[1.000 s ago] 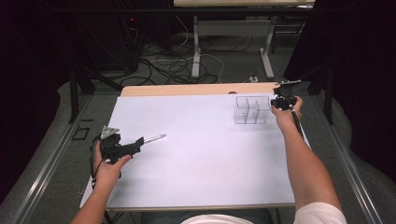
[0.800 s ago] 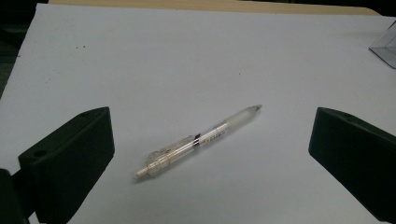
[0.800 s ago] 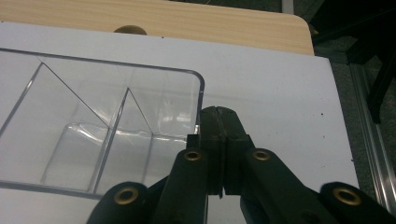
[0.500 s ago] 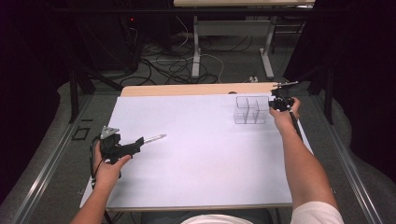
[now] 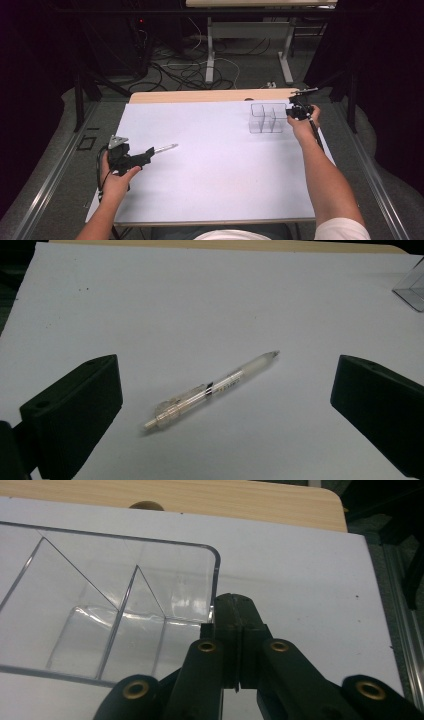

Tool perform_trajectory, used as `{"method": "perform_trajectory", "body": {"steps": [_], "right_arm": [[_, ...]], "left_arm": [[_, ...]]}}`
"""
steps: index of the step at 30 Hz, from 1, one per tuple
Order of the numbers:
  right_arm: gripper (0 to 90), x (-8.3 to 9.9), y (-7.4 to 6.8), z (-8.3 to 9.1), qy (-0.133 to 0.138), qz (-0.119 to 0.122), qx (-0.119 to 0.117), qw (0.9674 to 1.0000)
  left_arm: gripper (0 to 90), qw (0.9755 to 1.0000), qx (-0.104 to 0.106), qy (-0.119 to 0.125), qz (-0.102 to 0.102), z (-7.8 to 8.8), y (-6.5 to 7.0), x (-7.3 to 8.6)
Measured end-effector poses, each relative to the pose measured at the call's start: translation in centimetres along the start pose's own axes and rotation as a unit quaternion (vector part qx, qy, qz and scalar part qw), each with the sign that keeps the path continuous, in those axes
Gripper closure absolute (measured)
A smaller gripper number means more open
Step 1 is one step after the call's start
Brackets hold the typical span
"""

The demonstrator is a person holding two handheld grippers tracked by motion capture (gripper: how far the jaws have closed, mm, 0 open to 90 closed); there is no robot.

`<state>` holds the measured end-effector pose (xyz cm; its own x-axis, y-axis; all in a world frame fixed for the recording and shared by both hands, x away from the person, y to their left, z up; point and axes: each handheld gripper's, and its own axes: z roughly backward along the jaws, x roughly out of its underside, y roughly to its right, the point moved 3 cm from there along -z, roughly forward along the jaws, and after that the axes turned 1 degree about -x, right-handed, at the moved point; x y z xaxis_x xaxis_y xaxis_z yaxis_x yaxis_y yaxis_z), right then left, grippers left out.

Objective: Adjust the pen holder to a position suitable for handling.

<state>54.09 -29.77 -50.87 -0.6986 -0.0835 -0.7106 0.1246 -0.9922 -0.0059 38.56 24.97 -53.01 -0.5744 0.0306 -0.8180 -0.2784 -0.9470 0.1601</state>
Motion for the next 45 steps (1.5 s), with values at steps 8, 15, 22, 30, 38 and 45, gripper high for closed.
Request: {"method": "perform_trajectory", "body": {"steps": [8, 15, 22, 30, 38, 45], "right_arm": [[90.0, 0.1, -2.2, -0.1, 0.006, 0.010, -0.021, 0.9997], [90.0, 0.4, -4.5, 0.0, 0.010, 0.015, -0.046, 0.9988], [90.0, 0.8, -6.6, 0.0, 0.021, 0.012, -0.064, 0.9976], [90.0, 1.0, -8.9, 0.1, 0.023, 0.013, -0.076, 0.9967], [90.0, 1.2, -11.3, 0.0, 0.029, 0.018, -0.091, 0.9952], [90.0, 1.1, -12.6, -0.1, 0.029, 0.020, -0.100, 0.9943]], "left_arm": [[0.2, 1.0000, -0.001, 0.000, -0.001, 0.0, 0.0, 0.0], [0.2, 1.0000, -0.001, -0.001, -0.001, -0.1, 0.0, 0.0], [0.2, 1.0000, 0.001, -0.001, -0.001, -0.1, 0.1, 0.0], [0.2, 1.0000, 0.000, -0.004, -0.002, -0.1, 0.0, 0.0], [0.2, 1.0000, 0.001, -0.004, -0.005, -0.2, 0.1, 0.0], [0.2, 1.0000, 0.002, -0.006, -0.004, -0.2, 0.2, 0.1]]}}
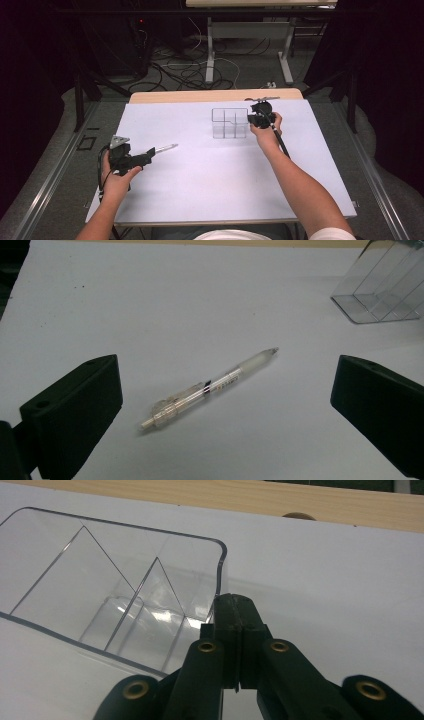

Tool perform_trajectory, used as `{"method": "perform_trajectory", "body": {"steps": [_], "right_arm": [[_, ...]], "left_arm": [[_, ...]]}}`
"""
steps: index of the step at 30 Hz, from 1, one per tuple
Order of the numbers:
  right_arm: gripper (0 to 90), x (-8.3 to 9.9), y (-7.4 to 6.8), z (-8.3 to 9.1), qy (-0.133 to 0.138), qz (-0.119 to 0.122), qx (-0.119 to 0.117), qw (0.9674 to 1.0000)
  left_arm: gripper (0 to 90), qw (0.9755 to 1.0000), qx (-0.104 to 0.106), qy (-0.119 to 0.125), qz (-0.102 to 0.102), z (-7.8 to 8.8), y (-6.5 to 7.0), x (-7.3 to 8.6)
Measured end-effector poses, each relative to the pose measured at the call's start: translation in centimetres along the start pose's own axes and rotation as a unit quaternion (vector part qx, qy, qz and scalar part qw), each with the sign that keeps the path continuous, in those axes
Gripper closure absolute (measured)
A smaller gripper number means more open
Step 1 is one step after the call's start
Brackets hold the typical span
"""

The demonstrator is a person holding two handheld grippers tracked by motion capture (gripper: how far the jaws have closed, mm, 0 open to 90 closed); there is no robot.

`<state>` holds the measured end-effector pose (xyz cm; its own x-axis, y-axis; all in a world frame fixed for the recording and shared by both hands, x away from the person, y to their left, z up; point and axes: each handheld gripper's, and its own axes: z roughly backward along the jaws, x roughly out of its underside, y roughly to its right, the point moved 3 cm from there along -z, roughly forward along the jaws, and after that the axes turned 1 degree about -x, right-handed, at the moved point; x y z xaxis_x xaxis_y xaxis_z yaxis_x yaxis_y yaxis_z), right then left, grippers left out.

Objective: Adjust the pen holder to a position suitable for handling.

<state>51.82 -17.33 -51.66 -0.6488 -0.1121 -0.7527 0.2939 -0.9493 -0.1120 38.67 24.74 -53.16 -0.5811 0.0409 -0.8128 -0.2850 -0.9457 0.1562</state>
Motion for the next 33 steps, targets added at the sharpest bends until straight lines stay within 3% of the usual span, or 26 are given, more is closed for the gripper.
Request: {"method": "perform_trajectory", "body": {"steps": [8, 20, 27, 33], "right_arm": [[90.0, -0.2, -2.3, -0.8, 0.005, 0.015, -0.011, 0.9998], [90.0, -0.1, -4.2, -1.6, -0.003, 0.026, -0.024, 0.9994], [89.2, -0.1, -4.2, -1.7, -0.001, 0.025, -0.029, 0.9993], [85.3, -0.2, -4.0, -0.8, 0.011, 0.031, -0.034, 0.9989]], "left_arm": [[0.2, 1.0000, 0.001, 0.000, 0.000, 0.0, 0.0, 0.0], [0.2, 1.0000, 0.002, -0.001, -0.001, -0.1, 0.1, 0.0], [0.2, 1.0000, 0.003, -0.001, 0.000, -0.1, 0.1, 0.0], [0.2, 1.0000, 0.004, -0.004, -0.001, -0.3, 0.1, 0.1]]}}
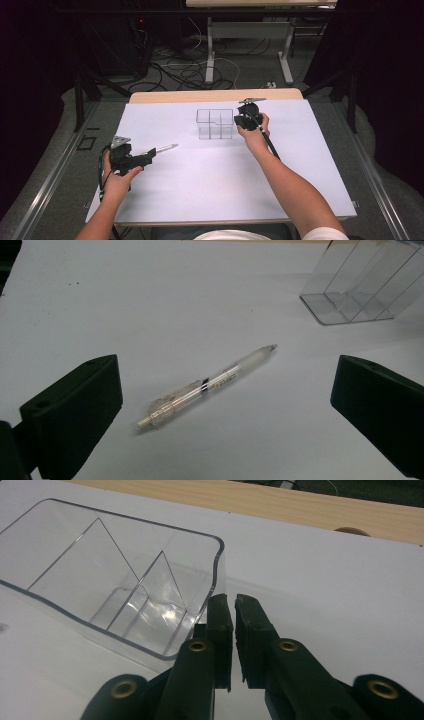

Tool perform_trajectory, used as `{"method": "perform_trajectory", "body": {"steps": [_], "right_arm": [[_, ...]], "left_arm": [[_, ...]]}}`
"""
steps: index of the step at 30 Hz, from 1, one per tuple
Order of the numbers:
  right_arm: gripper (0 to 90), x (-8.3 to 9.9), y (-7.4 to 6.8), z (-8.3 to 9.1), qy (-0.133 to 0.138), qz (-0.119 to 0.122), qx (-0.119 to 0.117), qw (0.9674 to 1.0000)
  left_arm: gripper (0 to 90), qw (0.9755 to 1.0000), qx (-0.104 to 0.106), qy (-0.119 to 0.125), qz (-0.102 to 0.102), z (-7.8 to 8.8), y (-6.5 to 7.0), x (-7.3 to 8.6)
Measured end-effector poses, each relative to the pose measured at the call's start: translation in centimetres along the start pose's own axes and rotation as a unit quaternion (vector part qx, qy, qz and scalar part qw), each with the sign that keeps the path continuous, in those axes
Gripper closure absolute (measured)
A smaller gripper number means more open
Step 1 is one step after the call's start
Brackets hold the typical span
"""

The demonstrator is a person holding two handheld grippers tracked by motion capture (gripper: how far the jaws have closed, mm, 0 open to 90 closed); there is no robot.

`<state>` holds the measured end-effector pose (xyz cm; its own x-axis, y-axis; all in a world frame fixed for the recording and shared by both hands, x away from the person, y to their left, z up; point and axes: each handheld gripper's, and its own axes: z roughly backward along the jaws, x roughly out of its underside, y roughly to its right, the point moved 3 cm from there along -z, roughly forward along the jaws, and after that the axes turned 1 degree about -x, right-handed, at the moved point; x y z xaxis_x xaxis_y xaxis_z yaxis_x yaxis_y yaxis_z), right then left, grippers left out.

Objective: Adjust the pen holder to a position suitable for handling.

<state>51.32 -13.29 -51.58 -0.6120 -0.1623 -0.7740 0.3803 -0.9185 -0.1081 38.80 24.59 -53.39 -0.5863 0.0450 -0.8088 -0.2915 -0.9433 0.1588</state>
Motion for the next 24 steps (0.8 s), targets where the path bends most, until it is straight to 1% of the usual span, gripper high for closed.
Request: {"method": "perform_trajectory", "body": {"steps": [3, 4, 5, 6, 8, 9, 10, 11, 12, 13, 15, 17, 18, 19, 22, 23, 24], "right_arm": [[84.1, 0.0, 0.0, 0.4, 0.002, 0.002, -0.004, 1.0000], [82.5, 0.0, 0.0, 0.9, 0.006, 0.010, -0.011, 0.9999], [82.5, 0.0, 0.0, 0.9, 0.006, 0.010, -0.011, 0.9999], [81.7, 0.0, 0.0, 1.4, 0.012, 0.015, -0.015, 0.9997], [79.5, 0.0, -0.1, 1.7, 0.014, 0.016, -0.017, 0.9996], [77.2, 0.2, -0.2, 2.2, 0.020, 0.019, -0.024, 0.9993], [77.2, 0.2, -0.2, 2.2, 0.020, 0.019, -0.024, 0.9993], [73.4, 0.4, -0.3, 2.8, 0.025, 0.020, -0.032, 0.9990], [73.4, 0.4, -0.3, 2.8, 0.025, 0.020, -0.032, 0.9990], [69.2, 0.6, -0.4, 3.3, 0.028, 0.020, -0.037, 0.9987], [64.8, 0.9, -0.3, 3.8, 0.027, 0.018, -0.043, 0.9985], [63.1, 1.0, -0.3, 4.0, 0.026, 0.016, -0.046, 0.9985], [61.2, 1.2, -0.3, 4.3, 0.024, 0.013, -0.049, 0.9984], [59.7, 1.4, -0.3, 4.5, 0.023, 0.011, -0.052, 0.9983], [55.8, 1.9, -0.3, 5.1, 0.029, 0.017, -0.058, 0.9977], [53.8, 2.3, -0.2, 5.6, 0.030, 0.022, -0.065, 0.9972], [53.1, 2.4, -0.2, 5.8, 0.029, 0.021, -0.068, 0.9971]], "left_arm": [[0.2, 1.0000, 0.000, -0.001, -0.003, 0.0, 0.0, 0.0], [0.2, 1.0000, 0.000, 0.000, -0.003, 0.0, 0.0, 0.0], [0.2, 1.0000, 0.000, 0.001, 0.001, 0.0, 0.0, 0.0], [0.2, 1.0000, -0.001, 0.000, 0.001, 0.0, 0.0, 0.0], [0.4, 1.0000, -0.003, 0.001, 0.003, 0.0, -0.1, 0.0], [1.1, 1.0000, -0.004, 0.001, 0.003, 0.0, -0.1, 0.0], [1.1, 1.0000, -0.004, 0.000, 0.003, 0.0, -0.1, 0.0], [1.3, 1.0000, -0.005, 0.000, 0.003, 0.0, -0.1, 0.0], [1.3, 1.0000, -0.005, 0.000, 0.003, 0.0, -0.1, 0.0], [1.3, 1.0000, -0.005, 0.000, 0.003, 0.0, -0.1, 0.0], [1.3, 1.0000, -0.005, -0.002, 0.004, -0.1, -0.1, 0.0], [1.3, 1.0000, -0.004, -0.001, 0.003, -0.1, -0.1, 0.0], [1.4, 1.0000, -0.003, -0.007, 0.000, 0.0, -0.1, 0.0], [1.3, 1.0000, -0.004, -0.004, 0.001, -0.1, -0.1, 0.0], [1.3, 1.0000, -0.003, -0.008, 0.002, 0.0, -0.1, 0.1], [1.3, 1.0000, -0.004, -0.008, 0.003, 0.0, -0.1, 0.1], [1.3, 1.0000, -0.004, -0.008, 0.004, 0.0, -0.1, 0.1]]}}
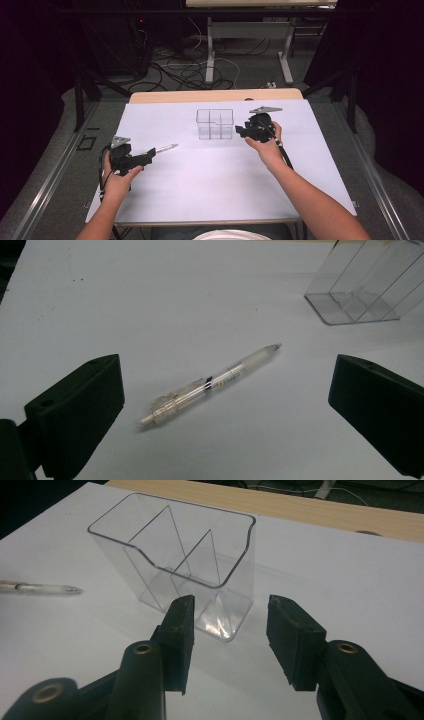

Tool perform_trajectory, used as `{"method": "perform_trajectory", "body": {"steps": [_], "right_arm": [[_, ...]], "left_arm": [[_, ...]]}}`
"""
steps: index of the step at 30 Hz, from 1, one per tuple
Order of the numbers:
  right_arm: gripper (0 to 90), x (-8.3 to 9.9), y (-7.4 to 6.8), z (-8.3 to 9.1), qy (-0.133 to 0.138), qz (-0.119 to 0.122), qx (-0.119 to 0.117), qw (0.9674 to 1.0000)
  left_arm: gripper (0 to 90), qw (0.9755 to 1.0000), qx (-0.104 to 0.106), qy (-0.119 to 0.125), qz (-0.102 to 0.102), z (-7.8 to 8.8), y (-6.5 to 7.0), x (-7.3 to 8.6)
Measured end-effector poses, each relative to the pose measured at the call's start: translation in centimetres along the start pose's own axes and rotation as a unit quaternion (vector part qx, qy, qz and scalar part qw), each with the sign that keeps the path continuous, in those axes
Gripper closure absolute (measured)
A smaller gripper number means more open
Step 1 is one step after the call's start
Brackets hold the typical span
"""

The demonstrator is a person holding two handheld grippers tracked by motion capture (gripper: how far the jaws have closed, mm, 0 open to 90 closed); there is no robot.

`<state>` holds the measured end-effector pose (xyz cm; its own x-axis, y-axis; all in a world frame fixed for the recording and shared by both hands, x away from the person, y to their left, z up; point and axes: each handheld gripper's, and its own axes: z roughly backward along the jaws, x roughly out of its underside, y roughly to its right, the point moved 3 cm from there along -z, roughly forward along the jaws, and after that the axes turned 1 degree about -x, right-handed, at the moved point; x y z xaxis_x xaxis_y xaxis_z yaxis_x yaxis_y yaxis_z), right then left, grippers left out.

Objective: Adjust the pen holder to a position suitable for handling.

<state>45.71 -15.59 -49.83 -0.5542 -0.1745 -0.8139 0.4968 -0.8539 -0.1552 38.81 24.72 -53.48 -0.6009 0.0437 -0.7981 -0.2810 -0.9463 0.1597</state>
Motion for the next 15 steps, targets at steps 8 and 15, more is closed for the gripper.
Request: {"method": "perform_trajectory", "body": {"steps": [8, 15], "right_arm": [[47.2, 1.7, 0.0, 1.2, 0.000, 0.022, -0.024, 0.9995], [38.0, 3.7, 0.3, 2.7, 0.022, 0.054, -0.025, 0.9980]], "left_arm": [[1.4, 1.0000, -0.002, 0.005, 0.007, 0.0, -0.1, 0.0], [5.2, 0.9999, -0.007, 0.003, 0.011, 0.1, -0.4, 0.0]]}}
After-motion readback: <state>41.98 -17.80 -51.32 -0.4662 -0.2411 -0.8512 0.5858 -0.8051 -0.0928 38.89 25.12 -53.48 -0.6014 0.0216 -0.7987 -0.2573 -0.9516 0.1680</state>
